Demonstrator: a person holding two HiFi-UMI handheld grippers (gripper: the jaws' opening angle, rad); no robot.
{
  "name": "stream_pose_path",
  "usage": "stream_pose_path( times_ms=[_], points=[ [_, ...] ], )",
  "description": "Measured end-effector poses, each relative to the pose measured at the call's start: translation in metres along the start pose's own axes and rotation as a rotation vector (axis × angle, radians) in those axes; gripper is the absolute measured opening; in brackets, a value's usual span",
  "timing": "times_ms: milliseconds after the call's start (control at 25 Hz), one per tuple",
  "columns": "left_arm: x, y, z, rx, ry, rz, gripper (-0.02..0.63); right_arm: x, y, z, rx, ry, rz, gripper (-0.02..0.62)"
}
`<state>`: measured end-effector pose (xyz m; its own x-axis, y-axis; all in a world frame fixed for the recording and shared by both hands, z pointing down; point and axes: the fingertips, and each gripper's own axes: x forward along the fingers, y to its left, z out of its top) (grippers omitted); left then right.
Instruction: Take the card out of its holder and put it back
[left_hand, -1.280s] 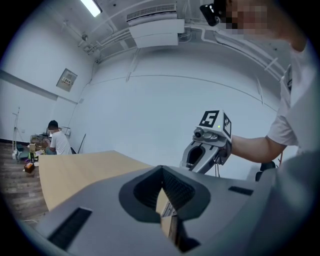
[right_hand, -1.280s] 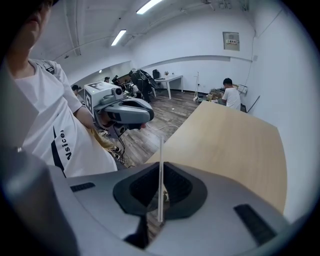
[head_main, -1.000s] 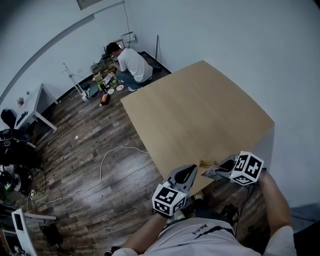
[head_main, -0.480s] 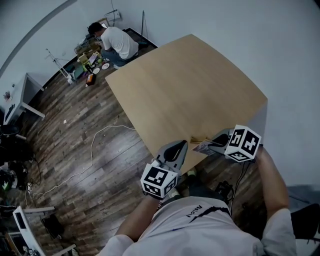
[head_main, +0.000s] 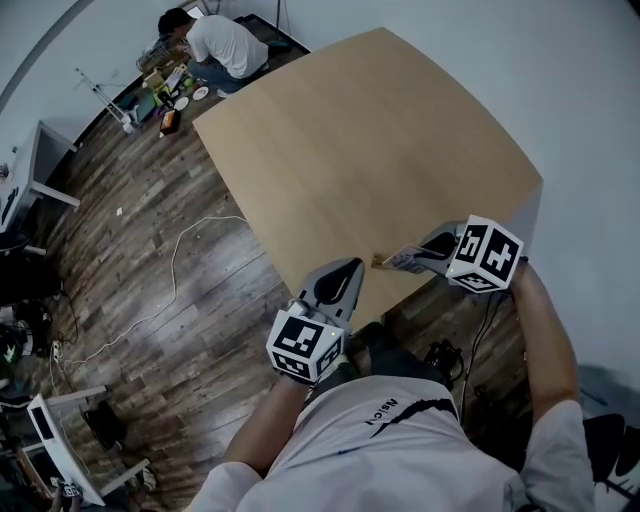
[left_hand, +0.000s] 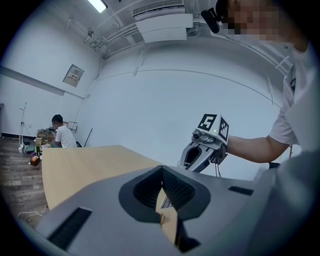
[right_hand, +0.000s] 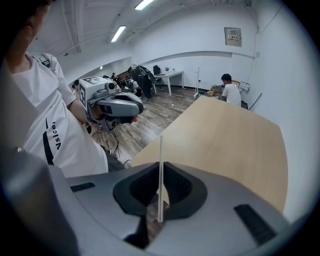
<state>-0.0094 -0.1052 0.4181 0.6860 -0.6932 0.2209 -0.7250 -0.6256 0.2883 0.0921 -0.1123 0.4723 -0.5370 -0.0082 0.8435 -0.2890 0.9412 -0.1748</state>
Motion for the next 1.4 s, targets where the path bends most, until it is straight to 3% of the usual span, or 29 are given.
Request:
stream_pose_path(
  times_ms=[280, 720, 960, 1400],
  points=[
    [0.034, 0.015, -0.018, -0.03, 0.039, 0.056, 0.012, 0.038, -0.046, -0.019, -0.045, 0.056, 0.075, 0.026],
    [0.057, 0.038, -0.027, -0.07, 0.075, 0.158, 0.012, 0.093, -0.074, -0.033, -0.049, 0.102, 0.194, 0.026],
    [0.058, 0.04, -0.037, -0.078, 0.087, 0.186, 0.012, 0.111, -0.077, -0.048, -0.044, 0.128, 0.214, 0.026],
    [0.05, 0.049, -0.035, -0.09, 0.086, 0.196, 0.012, 0.118, -0.078, -0.038, -0.052, 0.158, 0.213, 0.026]
  ],
)
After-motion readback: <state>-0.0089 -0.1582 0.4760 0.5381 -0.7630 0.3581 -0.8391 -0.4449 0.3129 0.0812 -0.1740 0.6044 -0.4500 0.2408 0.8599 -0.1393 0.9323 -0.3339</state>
